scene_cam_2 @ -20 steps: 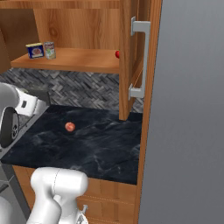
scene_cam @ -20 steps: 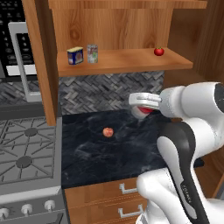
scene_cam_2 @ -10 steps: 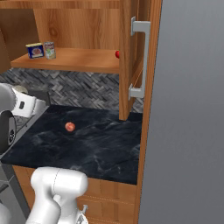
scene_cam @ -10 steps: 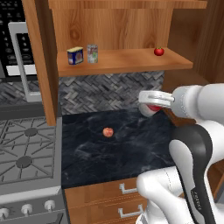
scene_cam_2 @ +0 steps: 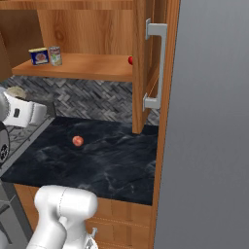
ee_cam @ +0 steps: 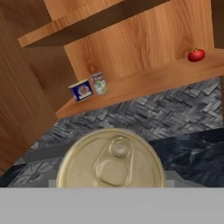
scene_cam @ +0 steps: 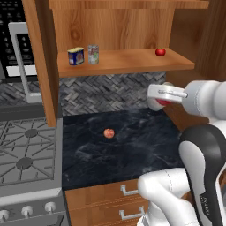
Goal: Pick the cans from the counter and place them in their designated side in the cabinet.
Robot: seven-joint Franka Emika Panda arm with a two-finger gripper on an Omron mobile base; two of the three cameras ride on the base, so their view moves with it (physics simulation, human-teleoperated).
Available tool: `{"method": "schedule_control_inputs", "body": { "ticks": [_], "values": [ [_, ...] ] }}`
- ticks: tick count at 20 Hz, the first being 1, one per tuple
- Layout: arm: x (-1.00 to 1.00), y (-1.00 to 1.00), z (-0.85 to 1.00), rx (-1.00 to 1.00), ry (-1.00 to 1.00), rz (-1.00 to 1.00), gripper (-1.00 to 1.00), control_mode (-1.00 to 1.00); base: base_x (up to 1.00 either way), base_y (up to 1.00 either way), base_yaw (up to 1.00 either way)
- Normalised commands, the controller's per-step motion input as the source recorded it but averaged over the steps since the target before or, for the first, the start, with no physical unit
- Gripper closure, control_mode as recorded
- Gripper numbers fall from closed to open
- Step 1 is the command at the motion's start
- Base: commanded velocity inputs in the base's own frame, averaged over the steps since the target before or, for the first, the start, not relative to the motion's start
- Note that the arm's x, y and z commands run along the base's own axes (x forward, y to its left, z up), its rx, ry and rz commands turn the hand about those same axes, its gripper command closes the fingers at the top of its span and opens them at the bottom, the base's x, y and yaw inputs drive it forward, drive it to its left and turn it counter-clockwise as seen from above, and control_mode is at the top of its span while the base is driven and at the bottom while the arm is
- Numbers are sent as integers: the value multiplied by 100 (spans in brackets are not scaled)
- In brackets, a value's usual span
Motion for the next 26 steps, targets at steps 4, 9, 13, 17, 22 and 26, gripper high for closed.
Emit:
{"method": "schedule_control_inputs", "body": {
  "ticks": [4,9,13,17,22,26],
  "values": [
    [-3,-3,23,0,-9,-1,100,-100,0,0,0],
    [1,-3,16,0,-5,0,100,-100,0,0,0],
    [3,-3,17,0,-1,0,100,-100,0,0,0],
    [3,-2,15,0,0,0,100,-100,0,0,0],
    [3,0,12,0,-2,0,100,-100,0,0,0],
    [1,-1,8,0,-5,0,100,-100,0,0,0]
  ]
}}
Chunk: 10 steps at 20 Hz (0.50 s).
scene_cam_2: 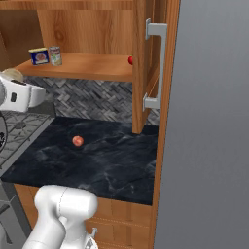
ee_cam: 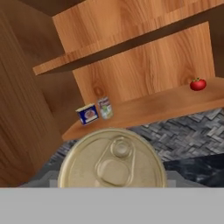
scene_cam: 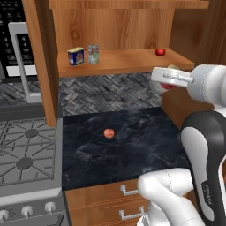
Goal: Pick the cans from the counter and place them in their designated side in the cabinet.
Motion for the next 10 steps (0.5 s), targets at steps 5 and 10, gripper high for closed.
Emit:
{"method": "schedule_control_inputs", "body": {
  "ticks": [5,10],
  "values": [
    [5,-3,5,0,-5,0,100,-100,0,0,0],
    [16,-8,3,0,-3,0,100,-100,0,0,0]
  ]
}}
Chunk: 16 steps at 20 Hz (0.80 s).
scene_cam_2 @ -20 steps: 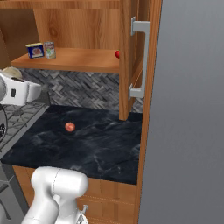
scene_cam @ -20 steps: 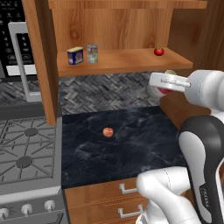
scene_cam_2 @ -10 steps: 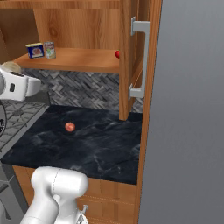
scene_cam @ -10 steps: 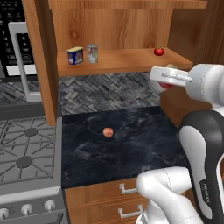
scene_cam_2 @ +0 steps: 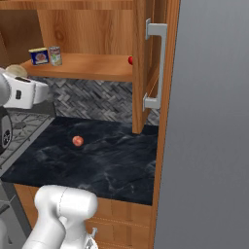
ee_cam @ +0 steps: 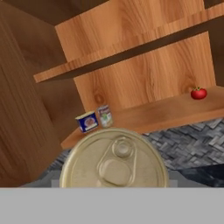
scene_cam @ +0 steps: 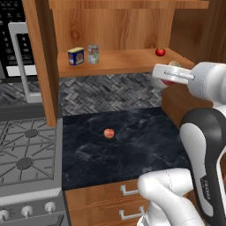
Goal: Pick the cans from the counter and place them in their designated side in the cabinet.
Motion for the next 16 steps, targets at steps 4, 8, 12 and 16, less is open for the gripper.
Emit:
{"method": "schedule_control_inputs", "body": {
  "ticks": [4,8,12,16],
  "values": [
    [23,-6,4,0,0,0,100,-100,0,0,0],
    [28,-2,5,0,0,0,100,-100,0,0,0],
    [28,0,5,0,0,0,100,-100,0,0,0],
    [28,0,5,0,0,0,100,-100,0,0,0]
  ]
}}
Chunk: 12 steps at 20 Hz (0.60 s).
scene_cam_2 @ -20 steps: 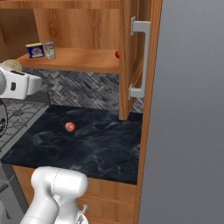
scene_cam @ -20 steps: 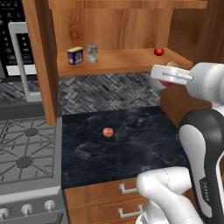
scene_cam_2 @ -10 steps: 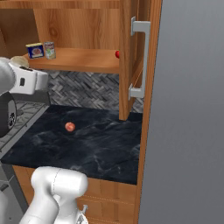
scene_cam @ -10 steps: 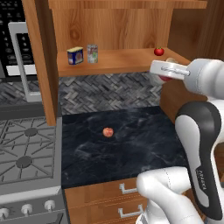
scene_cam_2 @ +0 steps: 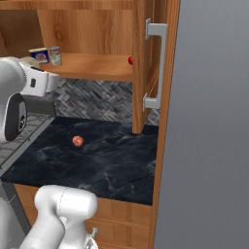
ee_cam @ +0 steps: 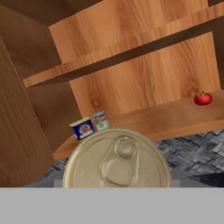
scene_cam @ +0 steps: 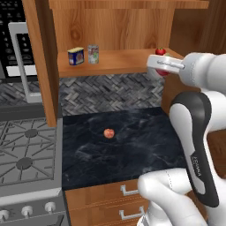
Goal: Pick the cans from the counter and place them in their designated side in the cabinet.
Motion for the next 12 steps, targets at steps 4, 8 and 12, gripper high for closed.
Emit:
{"method": "schedule_control_inputs", "body": {
  "ticks": [4,8,12],
  "values": [
    [29,0,1,0,0,0,100,-100,0,0,0],
    [27,0,2,0,0,0,100,-100,0,0,0],
    [25,0,4,0,0,0,100,-100,0,0,0]
  ]
}}
